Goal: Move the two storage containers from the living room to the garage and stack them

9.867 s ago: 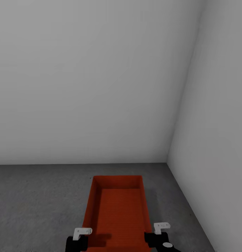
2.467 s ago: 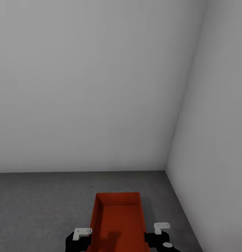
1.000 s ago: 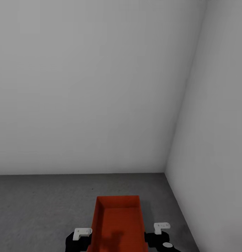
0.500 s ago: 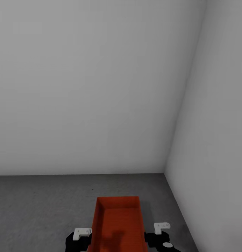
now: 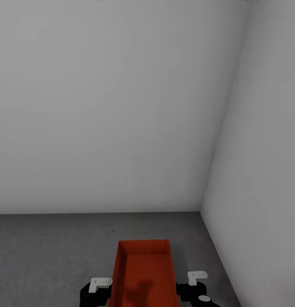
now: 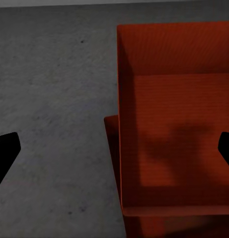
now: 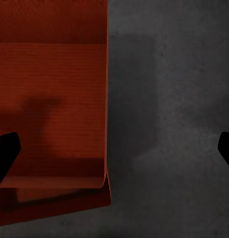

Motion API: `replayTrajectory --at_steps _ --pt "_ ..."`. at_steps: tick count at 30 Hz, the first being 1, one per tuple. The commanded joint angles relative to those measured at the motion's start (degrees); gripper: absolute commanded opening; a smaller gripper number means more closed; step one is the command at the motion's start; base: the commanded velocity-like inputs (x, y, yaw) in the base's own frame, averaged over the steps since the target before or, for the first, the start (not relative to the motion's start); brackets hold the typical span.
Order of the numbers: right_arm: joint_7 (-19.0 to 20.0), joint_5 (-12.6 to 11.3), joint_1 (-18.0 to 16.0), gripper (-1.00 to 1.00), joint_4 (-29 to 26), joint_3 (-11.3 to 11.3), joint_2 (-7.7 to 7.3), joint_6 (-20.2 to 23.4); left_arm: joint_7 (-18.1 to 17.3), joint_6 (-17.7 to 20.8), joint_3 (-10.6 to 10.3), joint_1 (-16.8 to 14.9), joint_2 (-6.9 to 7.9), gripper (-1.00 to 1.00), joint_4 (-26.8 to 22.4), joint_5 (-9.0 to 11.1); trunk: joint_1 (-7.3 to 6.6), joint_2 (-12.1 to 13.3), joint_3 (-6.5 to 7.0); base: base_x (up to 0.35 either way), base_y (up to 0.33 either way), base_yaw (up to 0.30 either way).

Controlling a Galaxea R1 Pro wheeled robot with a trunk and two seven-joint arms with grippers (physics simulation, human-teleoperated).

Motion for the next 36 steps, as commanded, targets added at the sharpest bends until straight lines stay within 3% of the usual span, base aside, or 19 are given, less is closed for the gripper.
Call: replayTrajectory --at_steps 1,36 --pt "-0.3 0.0 -0.1 1.0 0.1 0.3 0.01 -0.1 0.2 -0.2 0.5 -0.1 -0.03 1.0 0.1 -0.6 0.01 0.0 -0.08 0.0 0.0 0.0" --pt "2.1 0.0 0.3 1.0 2.1 0.3 0.09 0.5 -0.8 -0.3 0.5 0.2 0.44 1.0 0.8 -0.8 0.01 0.0 -0.08 0.0 0.0 0.0"
